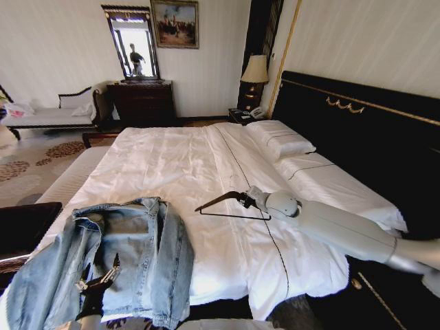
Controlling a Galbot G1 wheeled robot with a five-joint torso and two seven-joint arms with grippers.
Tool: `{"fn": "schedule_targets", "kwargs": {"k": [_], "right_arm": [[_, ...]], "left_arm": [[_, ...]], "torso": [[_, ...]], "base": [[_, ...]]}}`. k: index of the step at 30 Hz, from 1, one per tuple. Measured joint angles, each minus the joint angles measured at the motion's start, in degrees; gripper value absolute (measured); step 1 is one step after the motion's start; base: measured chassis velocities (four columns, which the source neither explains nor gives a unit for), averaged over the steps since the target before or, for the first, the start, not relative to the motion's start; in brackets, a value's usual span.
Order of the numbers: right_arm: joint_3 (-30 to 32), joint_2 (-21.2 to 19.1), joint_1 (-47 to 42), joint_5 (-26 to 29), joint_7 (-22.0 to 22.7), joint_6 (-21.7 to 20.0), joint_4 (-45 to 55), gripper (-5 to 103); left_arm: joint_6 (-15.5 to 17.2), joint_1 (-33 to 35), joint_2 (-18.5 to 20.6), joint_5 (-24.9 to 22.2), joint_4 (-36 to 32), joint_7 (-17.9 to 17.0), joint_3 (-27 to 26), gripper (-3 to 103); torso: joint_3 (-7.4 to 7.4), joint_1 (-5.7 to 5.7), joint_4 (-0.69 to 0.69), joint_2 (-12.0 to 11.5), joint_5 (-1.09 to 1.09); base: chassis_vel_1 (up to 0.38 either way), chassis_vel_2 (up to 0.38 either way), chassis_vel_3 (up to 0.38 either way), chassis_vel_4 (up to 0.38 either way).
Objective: Pick up the clothes from the bed and hang them on the clothes hanger.
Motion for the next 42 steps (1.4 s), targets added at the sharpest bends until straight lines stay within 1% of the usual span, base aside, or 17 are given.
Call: {"fn": "schedule_targets", "kwargs": {"k": [1, 2, 6, 7, 10, 12, 13, 15, 16, 19, 29, 42], "right_arm": [[2.19, -0.22, -2.0, -0.59, 0.09, 0.58, 0.29, 28], [2.19, -0.22, -2.0, -0.59, 0.09, 0.58, 0.29, 28], [9.04, -0.61, -11.19, -4.13, 0.09, 4.0, 1.51, 28], [9.04, -0.61, -11.19, -4.13, 0.09, 4.0, 1.51, 28], [13.83, 0.41, -17.93, -8.53, 0.06, 7.21, 2.44, 28], [14.34, 0.55, -18.59, -9.24, 0.06, 7.61, 2.53, 28], [16.26, 1.28, -20.87, -12.32, 0.05, 9.61, 2.66, 28], [17.8, 2.12, -22.97, -15.87, -0.09, 11.63, 2.65, 28], [17.8, 2.12, -22.97, -15.87, -0.09, 11.63, 2.65, 28], [19.57, 3.27, -25.74, -19.47, -0.13, 13.52, 2.55, 28], [22.37, 6.06, -30.72, -23.75, -0.3, 14.67, 1.69, 28], [25.46, 6.77, -35.11, -25.58, -0.68, 14.4, 1.82, 28]], "left_arm": [[0.11, 0.16, -0.13, 0.04, -0.25, -0.01, -0.05, 100], [0.11, 0.16, -0.13, 0.04, -0.25, -0.01, -0.05, 100], [0.4, 0.6, -0.22, 0.05, -0.82, -0.1, -0.8, 100], [0.4, 0.6, -0.22, 0.05, -0.82, -0.1, -0.8, 100], [0.91, 0.59, 0.09, -0.32, -1.1, -0.37, -1.9, 100], [0.98, 0.58, 0.14, -0.42, -1.16, -0.38, -2.05, 100], [1.38, 0.44, 0.31, -0.81, -1.36, -0.48, -2.76, 100], [1.83, 0.31, 0.46, -1.43, -1.55, -0.55, -3.6, 100], [1.83, 0.31, 0.46, -1.43, -1.55, -0.55, -3.6, 100], [2.17, 0.43, 0.64, -2.37, -1.62, -0.61, -4.6, 100], [2.34, 0.67, 0.95, -3.84, -1.34, -0.66, -6.09, 100], [2.25, 0.77, 1.39, -4.18, -0.63, -0.66, -5.78, 100]], "torso": [[0.0, 0.0, 0.0, 0.0, 0.0], [0.0, 0.0, 0.0, 0.0, 0.0], [0.0, 0.0, -0.02, 0.0, 0.01], [0.0, 0.0, -0.02, 0.0, 0.01], [0.0, 0.0, -0.02, 0.0, 0.01], [0.0, 0.0, -0.02, 0.0, 0.01], [0.0, 0.0, -0.01, 0.0, -0.01], [0.0, 0.0, -0.01, 0.0, 0.0], [0.0, 0.0, -0.01, 0.0, 0.0], [0.0, 0.0, -0.01, 0.0, -0.01], [0.0, 0.0, -0.01, 0.0, 0.0], [0.0, 0.0, -0.02, 0.0, 0.0]], "base": [[0.0, 0.0, 0.0, 0.0], [0.0, 0.0, 0.0, 0.0], [0.0, 0.0, 0.0, 0.0], [0.0, 0.0, 0.0, 0.0], [0.0, 0.0, 0.0, 0.0], [0.0, 0.0, 0.0, 0.0], [0.0, 0.0, 0.0, 0.0], [0.0, 0.0, 0.0, 0.0], [0.0, 0.0, 0.0, 0.0], [0.0, 0.0, 0.0, 0.0], [0.0, 0.0, 0.0, 0.0], [0.0, 0.0, 0.0, 0.0]]}}
